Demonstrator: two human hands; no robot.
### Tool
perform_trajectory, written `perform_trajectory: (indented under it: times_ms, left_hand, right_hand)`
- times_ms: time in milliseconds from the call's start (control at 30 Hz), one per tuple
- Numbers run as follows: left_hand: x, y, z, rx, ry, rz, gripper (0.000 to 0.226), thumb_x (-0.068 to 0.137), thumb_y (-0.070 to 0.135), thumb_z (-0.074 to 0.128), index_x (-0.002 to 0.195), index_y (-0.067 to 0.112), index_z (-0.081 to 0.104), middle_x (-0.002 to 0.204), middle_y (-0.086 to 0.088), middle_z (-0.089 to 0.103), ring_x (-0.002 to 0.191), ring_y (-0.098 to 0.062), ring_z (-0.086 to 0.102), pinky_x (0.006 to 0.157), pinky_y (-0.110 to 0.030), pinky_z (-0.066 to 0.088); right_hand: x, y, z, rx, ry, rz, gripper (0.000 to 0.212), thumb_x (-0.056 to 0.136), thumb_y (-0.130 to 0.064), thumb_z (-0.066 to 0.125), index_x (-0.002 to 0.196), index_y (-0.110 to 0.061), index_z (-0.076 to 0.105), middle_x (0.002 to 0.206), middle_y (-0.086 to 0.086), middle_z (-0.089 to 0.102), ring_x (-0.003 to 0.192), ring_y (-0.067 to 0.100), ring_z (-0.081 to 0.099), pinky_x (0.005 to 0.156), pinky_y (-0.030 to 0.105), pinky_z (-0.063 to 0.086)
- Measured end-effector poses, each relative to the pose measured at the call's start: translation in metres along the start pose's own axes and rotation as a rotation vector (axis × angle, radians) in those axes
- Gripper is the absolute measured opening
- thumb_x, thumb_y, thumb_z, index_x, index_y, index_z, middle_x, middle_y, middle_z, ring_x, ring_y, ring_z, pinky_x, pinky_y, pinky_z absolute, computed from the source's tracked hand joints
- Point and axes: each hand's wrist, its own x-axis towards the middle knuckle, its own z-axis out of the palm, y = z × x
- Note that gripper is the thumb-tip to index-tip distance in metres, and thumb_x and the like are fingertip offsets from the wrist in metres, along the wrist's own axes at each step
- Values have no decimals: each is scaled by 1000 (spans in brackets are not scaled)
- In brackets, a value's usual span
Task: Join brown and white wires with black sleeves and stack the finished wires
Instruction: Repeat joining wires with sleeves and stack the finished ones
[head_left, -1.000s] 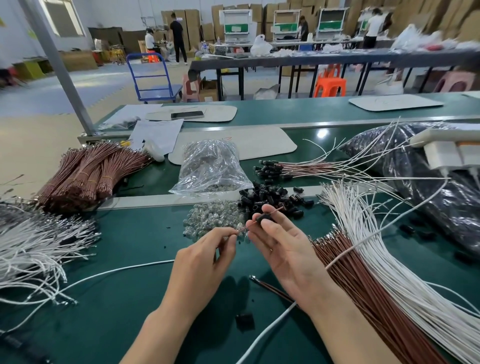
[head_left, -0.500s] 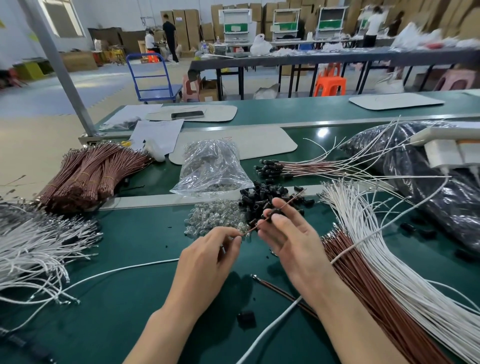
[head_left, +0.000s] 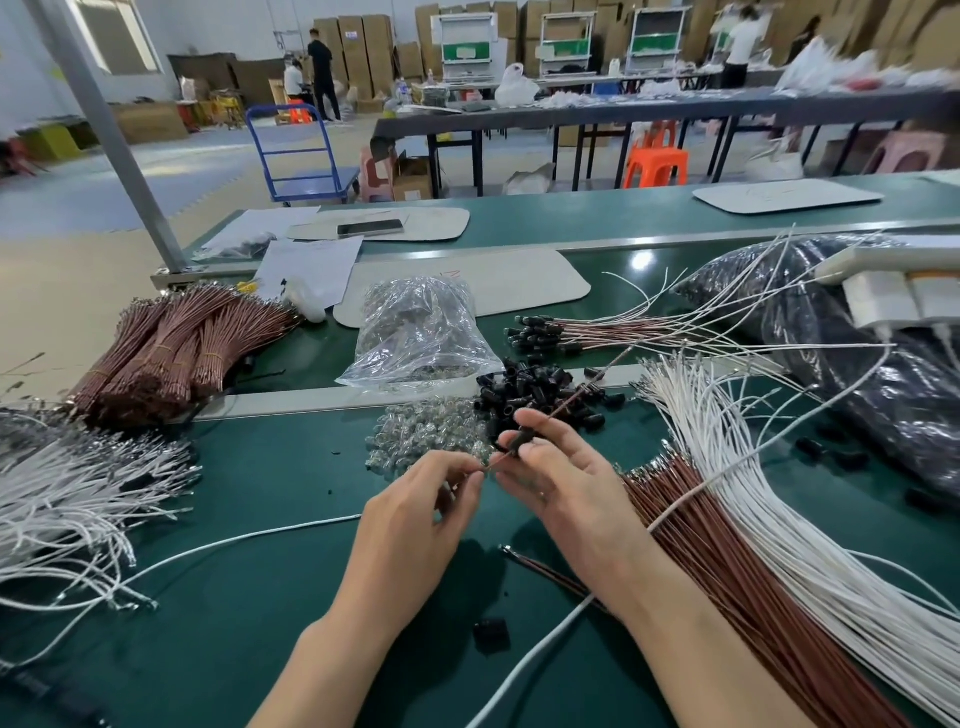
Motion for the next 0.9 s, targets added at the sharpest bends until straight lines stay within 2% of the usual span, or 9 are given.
perform_trajectory:
  times_ms: [133, 300, 400, 467, 567, 667, 767, 833, 900]
  left_hand:
    - [0, 0, 1, -46, 12, 8, 16, 97, 48, 53, 102, 38, 63, 88, 25, 63, 74, -6, 62, 66, -17, 49]
    - [-3, -1, 4, -24, -32, -35, 23, 98, 61, 42, 111, 48, 55, 97, 24, 64, 85, -7, 63, 69, -11, 46]
    - [7, 10, 8, -117, -62, -85, 22, 97, 62, 41, 109, 51, 56, 89, 15, 67, 80, -13, 63, 62, -23, 50]
    - [25, 24, 19, -177, -132, -84, 21, 100, 59, 42, 106, 47, 59, 80, 8, 67, 65, -12, 60, 56, -33, 50]
    - [64, 52, 51, -161, -290, -76, 22, 104, 47, 46, 99, 35, 64, 69, 2, 65, 47, -6, 45, 47, -29, 39]
    - [102, 81, 91, -20, -458, -72, 32, 106, 35, 46, 92, 14, 67, 71, -2, 67, 52, -13, 50, 54, -37, 49]
    - [124, 98, 129, 79, -574, -131, 43, 105, 29, 45, 80, -1, 63, 69, -9, 63, 57, -25, 52, 59, -36, 52]
    - [132, 105, 148, 151, -614, -166, 45, 104, 30, 47, 68, 4, 54, 62, -6, 52, 54, -25, 46, 55, -30, 43]
    - [138, 110, 160, 163, -647, -229, 44, 103, 33, 51, 65, 11, 45, 60, -3, 44, 51, -22, 40, 51, -27, 35]
  right_hand:
    - [-1, 3, 4, 8, -31, -1, 24, 99, -3, 55, 115, -14, 69, 101, 11, 73, 95, 26, 73, 83, 34, 59]
    - [2, -30, -19, 243, 63, -119, 28, 100, -2, 49, 104, -16, 73, 90, 9, 70, 82, 25, 71, 76, 34, 59]
    - [2, -50, -38, 356, 136, -196, 28, 97, -3, 51, 106, -16, 74, 89, 7, 69, 77, 19, 67, 75, 30, 58]
    - [3, -61, -50, 431, 199, -253, 28, 96, -3, 52, 104, -16, 75, 89, 8, 69, 74, 17, 66, 72, 28, 58]
    - [2, -74, -67, 567, 270, -348, 26, 91, -1, 54, 102, -13, 74, 89, 10, 67, 72, 16, 64, 70, 26, 57]
    - [0, -82, -80, 674, 330, -417, 30, 82, -3, 59, 106, -16, 71, 91, 9, 66, 73, 15, 62, 72, 25, 55]
    - [0, -83, -88, 745, 388, -431, 26, 93, -6, 54, 105, -19, 73, 97, 8, 65, 75, 16, 61, 71, 26, 56]
    - [0, -83, -91, 739, 394, -428, 26, 96, -9, 52, 103, -22, 74, 98, 6, 65, 75, 15, 62, 70, 27, 56]
    - [1, -83, -92, 712, 382, -432, 27, 96, -10, 51, 101, -23, 74, 94, 4, 67, 73, 15, 62, 69, 29, 56]
